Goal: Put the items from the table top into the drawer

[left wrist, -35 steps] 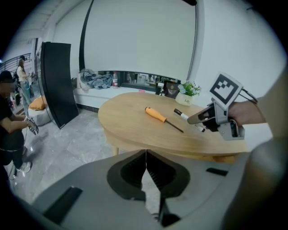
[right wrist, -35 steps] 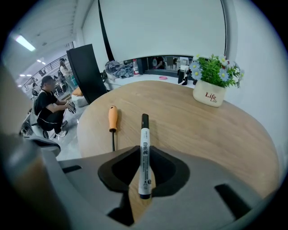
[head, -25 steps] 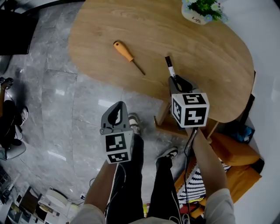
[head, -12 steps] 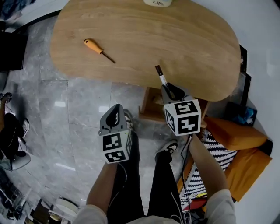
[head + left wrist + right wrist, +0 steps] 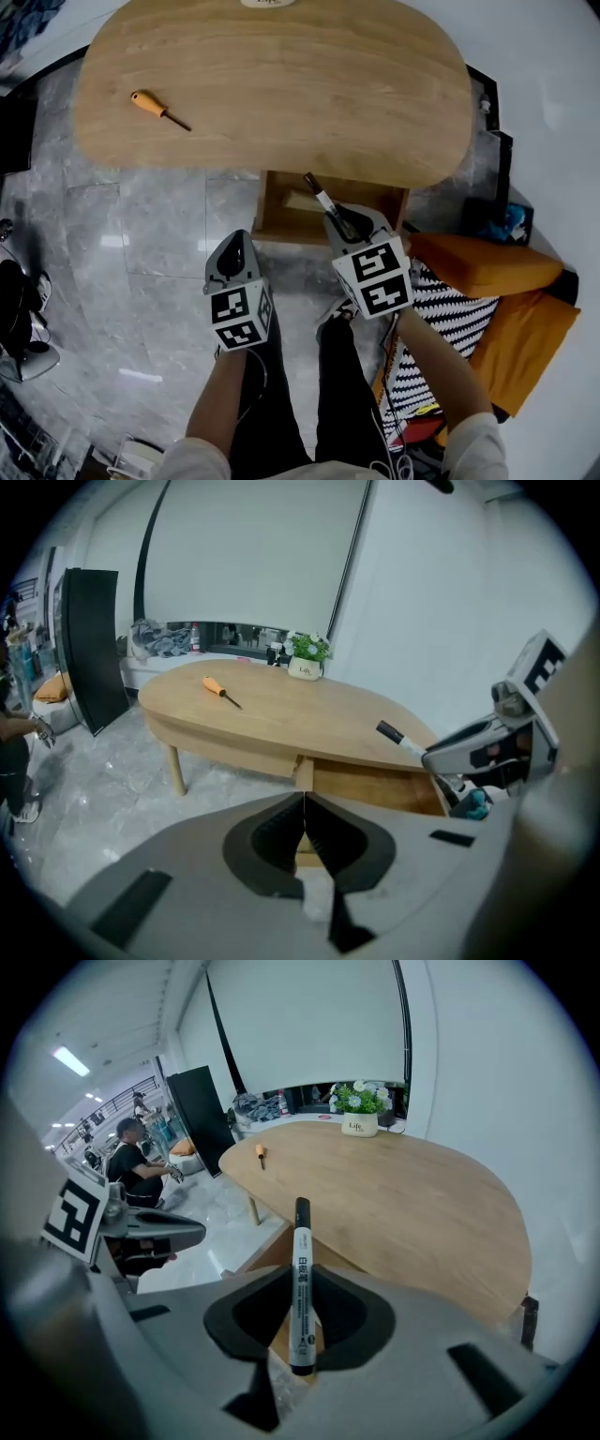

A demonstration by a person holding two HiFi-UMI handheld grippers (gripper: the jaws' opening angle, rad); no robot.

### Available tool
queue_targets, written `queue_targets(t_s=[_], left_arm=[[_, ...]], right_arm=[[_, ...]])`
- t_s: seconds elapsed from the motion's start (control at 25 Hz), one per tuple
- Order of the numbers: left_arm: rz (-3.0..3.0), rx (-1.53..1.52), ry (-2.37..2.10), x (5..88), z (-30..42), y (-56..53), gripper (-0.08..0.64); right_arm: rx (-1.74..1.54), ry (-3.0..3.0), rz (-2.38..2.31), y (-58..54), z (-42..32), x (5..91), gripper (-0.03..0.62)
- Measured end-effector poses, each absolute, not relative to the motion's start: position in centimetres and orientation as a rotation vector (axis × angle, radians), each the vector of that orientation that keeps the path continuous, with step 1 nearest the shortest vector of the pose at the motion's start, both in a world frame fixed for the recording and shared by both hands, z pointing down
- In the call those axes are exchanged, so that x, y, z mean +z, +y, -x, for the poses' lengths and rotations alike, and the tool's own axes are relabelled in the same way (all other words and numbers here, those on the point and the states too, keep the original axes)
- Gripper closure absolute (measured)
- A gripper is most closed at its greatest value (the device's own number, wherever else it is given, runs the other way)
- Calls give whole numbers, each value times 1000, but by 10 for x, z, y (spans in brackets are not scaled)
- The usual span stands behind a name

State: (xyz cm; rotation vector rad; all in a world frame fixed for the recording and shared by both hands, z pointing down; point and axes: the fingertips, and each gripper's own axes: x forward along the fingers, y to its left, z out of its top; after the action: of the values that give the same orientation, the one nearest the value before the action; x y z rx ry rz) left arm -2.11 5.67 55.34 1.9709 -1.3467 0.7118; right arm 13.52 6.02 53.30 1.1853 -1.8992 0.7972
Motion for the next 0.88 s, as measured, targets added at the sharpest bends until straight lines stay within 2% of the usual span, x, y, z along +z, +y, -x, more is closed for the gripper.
queue_targets(t_s=[0.4,0.48,0.88], left_arm=[[-1987,711,-1329,556,-7,71,549],[-1988,707,-1334,556,-7,72,550],[-1975,706,-1360,559,7,63,551]], right_arm=[[750,-1924,-1137,79,-150,530,521],[728,-1921,-1133,78,-153,531,449],[765,-1878,-1152,75,-161,540,465]])
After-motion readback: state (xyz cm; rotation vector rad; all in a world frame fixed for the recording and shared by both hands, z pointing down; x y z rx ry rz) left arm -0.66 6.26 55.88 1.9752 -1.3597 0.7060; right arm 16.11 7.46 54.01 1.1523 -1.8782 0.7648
